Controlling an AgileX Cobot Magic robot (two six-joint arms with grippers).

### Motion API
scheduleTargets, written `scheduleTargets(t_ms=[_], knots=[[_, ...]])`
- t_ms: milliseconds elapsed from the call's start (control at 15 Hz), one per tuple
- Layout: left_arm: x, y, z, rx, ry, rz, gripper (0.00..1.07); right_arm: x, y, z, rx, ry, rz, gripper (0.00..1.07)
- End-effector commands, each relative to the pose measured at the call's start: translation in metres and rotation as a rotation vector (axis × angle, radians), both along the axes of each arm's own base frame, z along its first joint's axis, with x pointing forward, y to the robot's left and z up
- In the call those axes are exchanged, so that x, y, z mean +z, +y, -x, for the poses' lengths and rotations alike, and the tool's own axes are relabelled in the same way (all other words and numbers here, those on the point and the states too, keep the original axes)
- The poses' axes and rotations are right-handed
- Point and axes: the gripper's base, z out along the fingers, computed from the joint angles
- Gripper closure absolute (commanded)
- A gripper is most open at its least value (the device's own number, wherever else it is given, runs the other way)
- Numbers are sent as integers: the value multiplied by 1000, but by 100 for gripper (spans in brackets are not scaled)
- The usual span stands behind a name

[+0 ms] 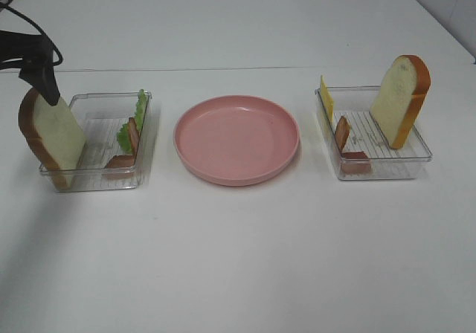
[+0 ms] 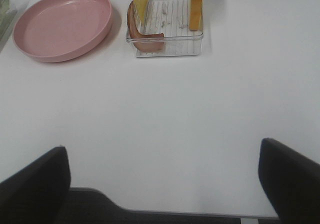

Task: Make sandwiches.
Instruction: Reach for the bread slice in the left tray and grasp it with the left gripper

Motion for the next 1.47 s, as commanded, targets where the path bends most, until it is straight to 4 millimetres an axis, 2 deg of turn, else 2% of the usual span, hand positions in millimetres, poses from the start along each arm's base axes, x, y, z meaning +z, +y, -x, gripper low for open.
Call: scheduleTargets(t_ms=[67,400,800,1067,1267,1467], knots=[[-11,-3,-11,-1,-9,-1,9,-2,0,3,-14,-17,-4,9],[-34,-4,-22,11,-11,11,9,-2,0,3,-14,-17,-4,9],[-44,-6,-37,19,3,29,9,-2,0,3,-14,-17,-4,9],[-46,-6,-42,11,13,17,13,-2,0,3,-14,-17,-4,9],[-60,-8,-43,21,57,39,13,-2,0,3,-14,-17,-4,9],[-63,-9,-44,14,58,39,13,-2,0,3,-14,-17,-4,9]])
